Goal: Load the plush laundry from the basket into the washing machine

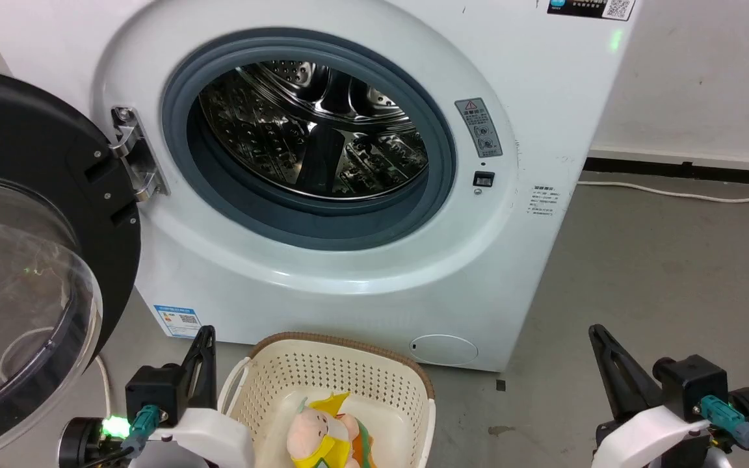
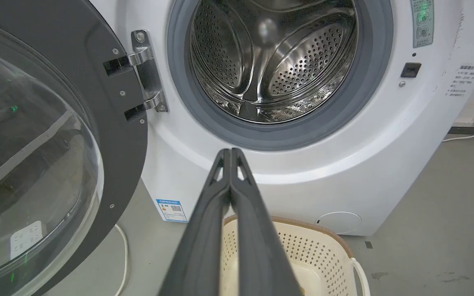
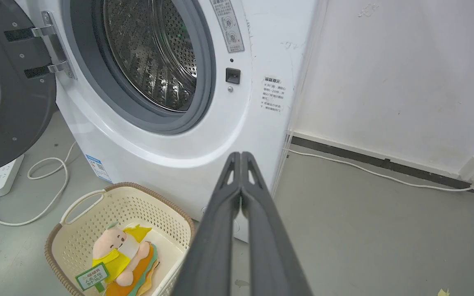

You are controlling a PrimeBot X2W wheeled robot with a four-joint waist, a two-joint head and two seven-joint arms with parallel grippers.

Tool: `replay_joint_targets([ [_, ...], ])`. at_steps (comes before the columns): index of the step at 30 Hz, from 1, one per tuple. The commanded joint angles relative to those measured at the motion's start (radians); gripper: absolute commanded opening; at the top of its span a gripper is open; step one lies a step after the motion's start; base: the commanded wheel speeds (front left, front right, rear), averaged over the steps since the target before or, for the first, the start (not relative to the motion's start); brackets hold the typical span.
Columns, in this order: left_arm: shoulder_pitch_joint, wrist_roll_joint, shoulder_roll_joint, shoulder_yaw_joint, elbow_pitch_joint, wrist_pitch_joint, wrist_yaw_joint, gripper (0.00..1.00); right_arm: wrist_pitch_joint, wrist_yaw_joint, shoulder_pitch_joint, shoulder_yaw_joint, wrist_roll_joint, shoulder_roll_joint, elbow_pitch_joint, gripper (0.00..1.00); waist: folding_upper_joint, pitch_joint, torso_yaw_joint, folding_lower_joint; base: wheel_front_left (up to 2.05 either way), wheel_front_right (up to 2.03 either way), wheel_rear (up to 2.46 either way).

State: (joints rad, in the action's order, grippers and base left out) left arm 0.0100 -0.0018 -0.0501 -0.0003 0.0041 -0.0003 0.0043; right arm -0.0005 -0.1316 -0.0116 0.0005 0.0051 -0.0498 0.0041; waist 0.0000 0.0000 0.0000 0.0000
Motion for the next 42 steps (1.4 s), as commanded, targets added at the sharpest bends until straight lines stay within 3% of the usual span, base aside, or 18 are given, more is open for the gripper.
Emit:
replay_joint_targets([
  [1,-0.010,0.002,0.000,0.000,-0.004,0.000,-0.004,0.00,0.000,0.001,0.012,0.000,-0.005,0.000,-0.004,0.00,0.0000,0.000,0.000,0.0000,0.00,0.00,0.00],
  [13,-0.010,0.002,0.000,0.000,-0.004,0.000,-0.004,0.00,0.000,0.001,0.012,0.000,-0.005,0.000,-0.004,0.00,0.0000,0.000,0.000,0.0000,0.00,0.00,0.00],
  [14,0.000,0.000,0.000,0.000,0.000,0.000,0.000,1.00,0.000,0.000,0.000,0.000,0.000,0.000,0.000,1.00,0.0000,0.000,0.000,0.0000,0.00,0.00,0.00],
  [28,-0.006,-0.005,0.000,-0.018,0.002,-0.023,0.009,1.00,-0.022,0.000,0.002,-0.014,0.024,0.000,-0.006,1.00,0.0000,0.014,-0.004,0.0000,0.00,0.00,0.00],
  [42,-0.057,-0.017,-0.006,-0.042,0.085,-0.046,0.005,1.00,-0.052,0.000,0.033,-0.015,0.054,0.000,-0.025,1.00,0.0000,0.102,-0.031,0.0000,0.00,0.00,0.00],
])
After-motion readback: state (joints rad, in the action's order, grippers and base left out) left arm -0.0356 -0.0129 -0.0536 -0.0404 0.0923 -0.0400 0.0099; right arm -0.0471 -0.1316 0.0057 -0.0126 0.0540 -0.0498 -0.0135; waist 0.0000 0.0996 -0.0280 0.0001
